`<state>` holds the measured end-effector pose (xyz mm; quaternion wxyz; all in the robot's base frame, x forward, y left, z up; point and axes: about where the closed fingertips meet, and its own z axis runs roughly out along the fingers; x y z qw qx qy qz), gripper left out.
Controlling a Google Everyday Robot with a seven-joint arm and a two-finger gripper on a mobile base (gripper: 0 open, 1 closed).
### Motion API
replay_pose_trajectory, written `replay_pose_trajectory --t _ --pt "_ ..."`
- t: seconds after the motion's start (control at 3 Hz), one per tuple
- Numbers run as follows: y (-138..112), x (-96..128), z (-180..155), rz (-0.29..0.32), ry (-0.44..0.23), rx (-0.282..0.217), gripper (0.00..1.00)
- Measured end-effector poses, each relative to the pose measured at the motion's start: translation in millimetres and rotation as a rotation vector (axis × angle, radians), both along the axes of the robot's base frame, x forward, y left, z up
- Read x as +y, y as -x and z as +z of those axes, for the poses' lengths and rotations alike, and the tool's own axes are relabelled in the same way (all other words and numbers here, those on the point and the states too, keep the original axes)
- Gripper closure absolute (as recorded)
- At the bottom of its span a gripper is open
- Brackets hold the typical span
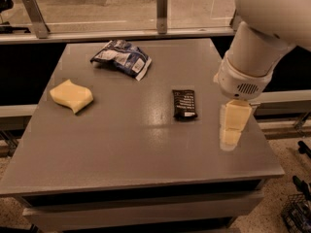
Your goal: Move rxbar chocolate near blue chip bag
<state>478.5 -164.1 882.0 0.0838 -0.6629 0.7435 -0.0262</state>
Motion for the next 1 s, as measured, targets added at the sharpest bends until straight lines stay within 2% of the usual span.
replay_pose_trajectory --t 0.67,1.0 --pt "-15.1 34.2 -21.4 0.094 0.002 0.003 0.0" --pt "-15.1 34.3 -21.5 0.094 0.003 0.003 0.0"
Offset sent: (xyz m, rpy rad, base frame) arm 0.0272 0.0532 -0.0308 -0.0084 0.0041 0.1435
